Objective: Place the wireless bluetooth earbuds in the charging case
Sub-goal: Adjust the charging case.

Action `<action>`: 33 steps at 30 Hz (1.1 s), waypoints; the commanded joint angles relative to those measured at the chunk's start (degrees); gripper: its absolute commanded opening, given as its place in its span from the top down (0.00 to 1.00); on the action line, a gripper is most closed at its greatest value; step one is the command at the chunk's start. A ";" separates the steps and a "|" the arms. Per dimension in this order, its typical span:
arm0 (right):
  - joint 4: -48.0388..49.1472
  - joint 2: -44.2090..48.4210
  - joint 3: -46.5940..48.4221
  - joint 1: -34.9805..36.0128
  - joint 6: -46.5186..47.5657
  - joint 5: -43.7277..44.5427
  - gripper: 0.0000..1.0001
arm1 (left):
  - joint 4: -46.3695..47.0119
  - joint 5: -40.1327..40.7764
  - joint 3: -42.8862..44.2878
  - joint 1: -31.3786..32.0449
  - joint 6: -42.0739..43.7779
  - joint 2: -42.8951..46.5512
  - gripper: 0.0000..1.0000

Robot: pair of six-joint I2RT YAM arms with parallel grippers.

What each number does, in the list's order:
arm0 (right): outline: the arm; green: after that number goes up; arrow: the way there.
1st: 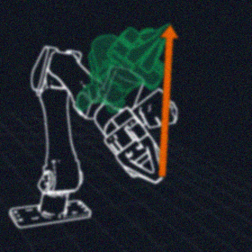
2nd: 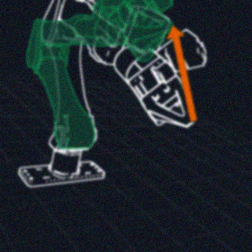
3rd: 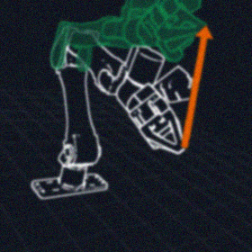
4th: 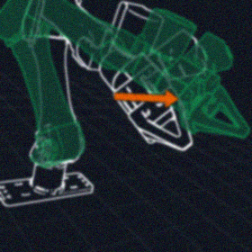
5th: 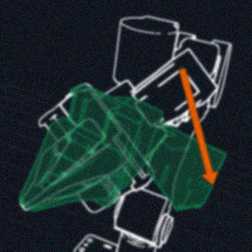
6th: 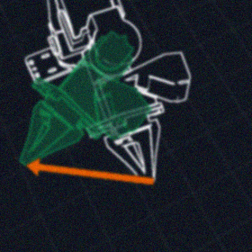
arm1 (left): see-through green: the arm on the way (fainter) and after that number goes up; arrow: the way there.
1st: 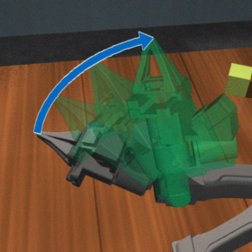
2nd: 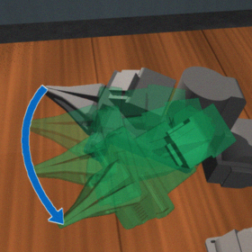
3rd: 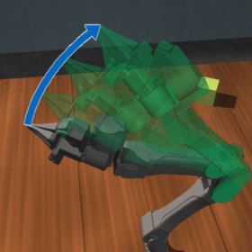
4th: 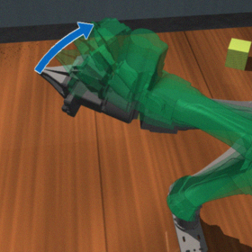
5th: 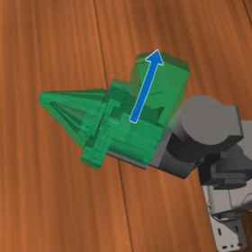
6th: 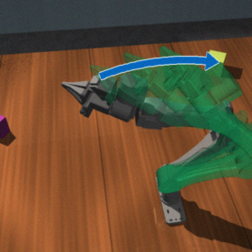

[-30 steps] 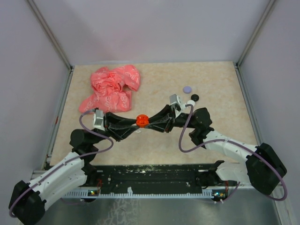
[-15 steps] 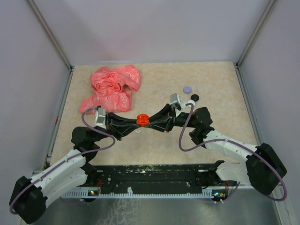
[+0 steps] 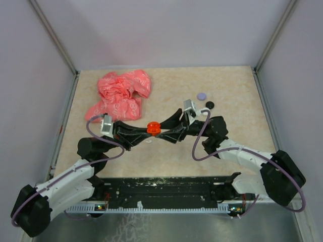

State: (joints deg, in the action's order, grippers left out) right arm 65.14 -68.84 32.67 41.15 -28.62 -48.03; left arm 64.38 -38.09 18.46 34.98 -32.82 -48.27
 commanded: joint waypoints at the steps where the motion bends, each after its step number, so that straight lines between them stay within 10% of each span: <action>1: 4.96 -0.76 0.47 0.59 -1.45 0.80 0.58 | 5.41 -0.33 -0.70 -0.11 -1.77 -0.34 1.00; 22: 11.17 -2.61 1.27 1.66 -6.17 -0.49 0.76 | 6.29 -0.84 -1.12 -0.09 0.00 -1.51 0.99; 33: 7.02 2.27 -1.90 -2.86 -3.13 0.48 1.00 | -16.27 5.88 -0.80 -0.09 11.10 5.78 0.66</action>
State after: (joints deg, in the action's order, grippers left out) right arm 70.57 -71.26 31.79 41.04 -33.06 -48.10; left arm 61.65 -36.58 17.76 35.11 -28.53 -46.04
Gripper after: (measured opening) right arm 0.235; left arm 0.323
